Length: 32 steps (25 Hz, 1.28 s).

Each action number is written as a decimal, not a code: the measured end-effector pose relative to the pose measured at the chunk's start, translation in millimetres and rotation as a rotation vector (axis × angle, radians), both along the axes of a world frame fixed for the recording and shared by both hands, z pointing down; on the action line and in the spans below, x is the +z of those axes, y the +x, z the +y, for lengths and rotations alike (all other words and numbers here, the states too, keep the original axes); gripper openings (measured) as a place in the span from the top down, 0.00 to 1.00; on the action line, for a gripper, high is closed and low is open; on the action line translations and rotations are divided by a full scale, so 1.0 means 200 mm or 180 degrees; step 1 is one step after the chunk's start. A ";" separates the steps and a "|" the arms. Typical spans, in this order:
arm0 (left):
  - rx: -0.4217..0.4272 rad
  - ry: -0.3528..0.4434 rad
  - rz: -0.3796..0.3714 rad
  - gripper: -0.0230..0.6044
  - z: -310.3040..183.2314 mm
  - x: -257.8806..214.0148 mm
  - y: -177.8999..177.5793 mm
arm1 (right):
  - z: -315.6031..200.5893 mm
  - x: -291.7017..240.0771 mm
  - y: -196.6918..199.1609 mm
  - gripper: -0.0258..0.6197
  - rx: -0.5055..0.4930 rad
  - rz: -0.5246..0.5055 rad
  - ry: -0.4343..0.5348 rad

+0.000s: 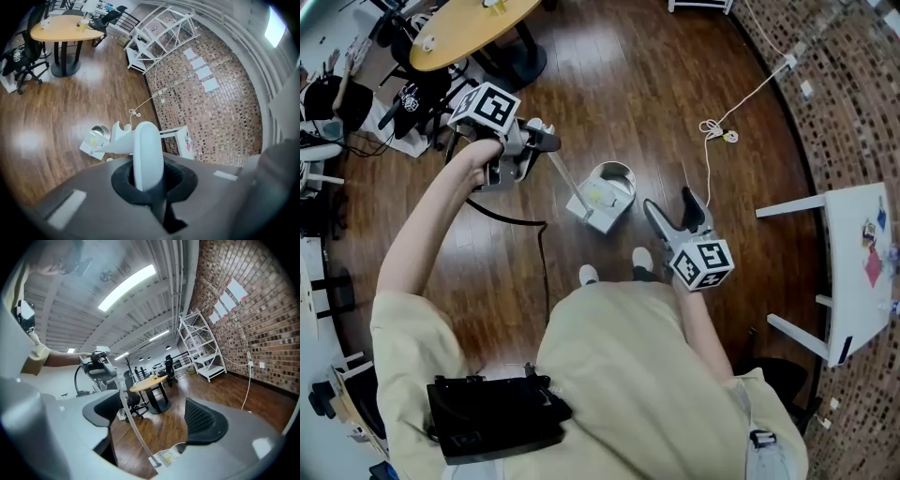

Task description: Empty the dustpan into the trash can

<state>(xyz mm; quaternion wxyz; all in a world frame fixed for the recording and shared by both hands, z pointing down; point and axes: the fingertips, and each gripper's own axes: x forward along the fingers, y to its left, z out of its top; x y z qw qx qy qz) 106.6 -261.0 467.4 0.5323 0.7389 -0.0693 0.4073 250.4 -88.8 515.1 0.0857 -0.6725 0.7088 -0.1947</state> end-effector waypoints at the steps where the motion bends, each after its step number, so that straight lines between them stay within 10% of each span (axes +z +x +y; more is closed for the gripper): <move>1: 0.0006 -0.0020 0.0064 0.96 -0.02 -0.01 0.07 | 0.01 0.00 0.01 0.31 0.0020 -0.0009 -0.0001; 11: -0.0158 -0.0475 0.0474 0.96 -0.31 -0.07 0.58 | 0.04 0.02 0.20 0.31 0.0278 -0.0056 -0.0019; 32: -0.0360 -0.0854 -0.0053 0.96 -1.01 0.14 1.30 | -0.12 0.03 0.67 0.31 0.0435 -0.0055 -0.0153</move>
